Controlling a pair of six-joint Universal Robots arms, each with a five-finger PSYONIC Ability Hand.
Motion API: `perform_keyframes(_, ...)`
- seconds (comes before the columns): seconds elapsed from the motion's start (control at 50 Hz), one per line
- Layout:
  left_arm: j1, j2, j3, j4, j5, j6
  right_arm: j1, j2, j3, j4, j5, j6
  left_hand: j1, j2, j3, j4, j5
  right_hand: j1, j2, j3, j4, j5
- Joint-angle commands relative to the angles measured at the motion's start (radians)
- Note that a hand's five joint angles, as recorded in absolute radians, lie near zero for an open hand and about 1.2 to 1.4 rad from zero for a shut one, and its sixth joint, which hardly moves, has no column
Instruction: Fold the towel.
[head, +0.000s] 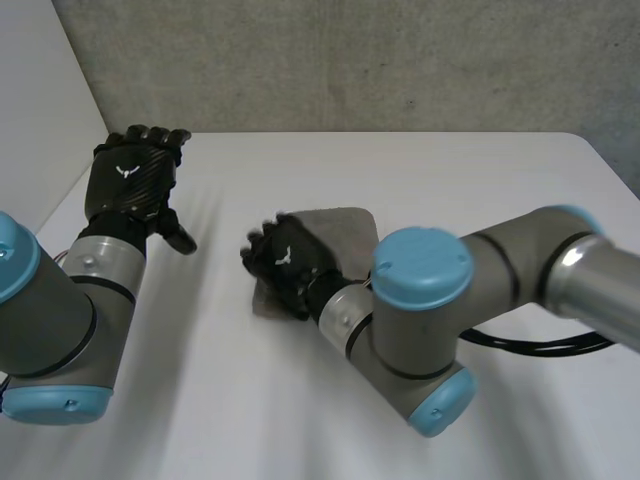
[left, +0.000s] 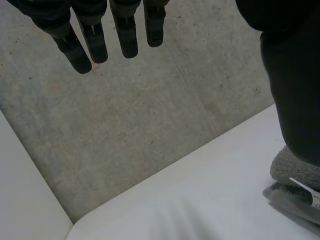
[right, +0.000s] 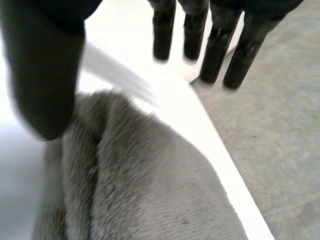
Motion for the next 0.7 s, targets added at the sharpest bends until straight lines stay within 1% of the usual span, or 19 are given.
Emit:
perform_keyframes(0.02,-0.034,-0.049,0.072,0.000,-0.006,-0.005,-0.115,-0.225,0.122,-0.006,0.000,0.336,-0.077,-0.065,-0.055,-0.074,-0.206,-0.186,-0.181,-0.204,-0.201,-0.161)
perform_keyframes(0.04,-0.057,-0.063,0.093,0.000,-0.006,-0.016,-0.150,-0.255,0.138,-0.004,0.004,0.388,-0.074,-0.062,-0.053,-0.071,-0.203,-0.186,-0.181,-0.204,-0.201,-0.161)
perform_keyframes(0.06,-0.057,-0.063,0.093,0.000,-0.006,-0.016,-0.150,-0.255,0.138,-0.004,0.004,0.388,-0.074,-0.062,-0.053,-0.071,-0.203,-0.186,-0.181,-0.204,-0.201,-0.161)
perform_keyframes(0.1,-0.095,-0.098,0.141,-0.010,-0.009,-0.051,-0.216,-0.278,0.150,0.004,0.006,0.465,-0.071,-0.059,-0.050,-0.068,-0.200,-0.186,-0.181,-0.204,-0.201,-0.161)
perform_keyframes(0.12,-0.095,-0.098,0.141,-0.010,-0.009,-0.051,-0.216,-0.278,0.150,0.004,0.006,0.465,-0.071,-0.059,-0.050,-0.068,-0.200,-0.186,-0.181,-0.204,-0.201,-0.161)
perform_keyframes(0.16,-0.126,-0.143,0.197,-0.026,-0.009,-0.089,-0.275,-0.277,0.145,0.025,0.007,0.506,-0.062,-0.050,-0.041,-0.059,-0.191,-0.186,-0.181,-0.204,-0.201,-0.161)
perform_keyframes(0.22,-0.147,-0.172,0.222,-0.044,-0.009,-0.102,-0.299,-0.268,0.135,0.051,0.007,0.517,-0.062,-0.050,-0.041,-0.059,-0.191,-0.186,-0.181,-0.204,-0.201,-0.161)
perform_keyframes(0.26,-0.199,-0.241,0.286,-0.091,-0.009,-0.123,-0.331,-0.207,0.104,0.099,0.006,0.523,-0.062,-0.050,-0.041,-0.059,-0.191,-0.186,-0.181,-0.204,-0.201,-0.161)
perform_keyframes(0.28,-0.200,-0.241,0.287,-0.092,-0.009,-0.123,-0.331,-0.206,0.104,0.099,0.006,0.523,-0.062,-0.050,-0.041,-0.059,-0.191,-0.186,-0.181,-0.204,-0.201,-0.161)
perform_keyframes(0.32,-0.238,-0.322,0.340,-0.136,-0.009,-0.137,-0.329,-0.113,0.044,0.145,0.003,0.523,-0.062,-0.050,-0.041,-0.059,-0.191,-0.186,-0.181,-0.204,-0.201,-0.161)
perform_keyframes(0.34,-0.238,-0.322,0.340,-0.136,-0.009,-0.137,-0.329,-0.113,0.044,0.145,0.003,0.523,-0.062,-0.050,-0.041,-0.059,-0.191,-0.186,-0.181,-0.204,-0.201,-0.161)
perform_keyframes(0.38,-0.258,-0.393,0.371,-0.168,-0.011,-0.140,-0.329,-0.035,-0.002,0.195,-0.008,0.523,-0.062,-0.050,-0.041,-0.059,-0.191,-0.186,-0.181,-0.204,-0.201,-0.161)
perform_keyframes(0.4,-0.258,-0.393,0.371,-0.168,-0.011,-0.140,-0.329,-0.034,-0.002,0.195,-0.008,0.523,-0.062,-0.050,-0.041,-0.059,-0.191,-0.186,-0.181,-0.204,-0.201,-0.161)
perform_keyframes(0.42,-0.264,-0.423,0.376,-0.174,-0.011,-0.137,-0.331,-0.001,-0.020,0.212,-0.011,0.523,-0.062,-0.050,-0.041,-0.059,-0.191,-0.186,-0.181,-0.204,-0.201,-0.161)
perform_keyframes(0.5,-0.269,-0.486,0.376,-0.179,-0.011,-0.131,-0.329,0.070,-0.049,0.220,-0.014,0.523,-0.062,-0.050,-0.041,-0.059,-0.191,-0.186,-0.181,-0.204,-0.201,-0.161)
perform_keyframes(0.62,-0.269,-0.502,0.370,-0.182,-0.009,-0.120,-0.325,0.090,-0.059,0.220,-0.019,0.522,-0.062,-0.050,-0.041,-0.059,-0.191,-0.186,-0.181,-0.204,-0.201,-0.161)
perform_keyframes(0.7,-0.264,-0.482,0.365,-0.182,-0.012,-0.108,-0.325,0.079,-0.071,0.223,-0.028,0.522,-0.062,-0.050,-0.041,-0.059,-0.191,-0.186,-0.181,-0.204,-0.201,-0.161)
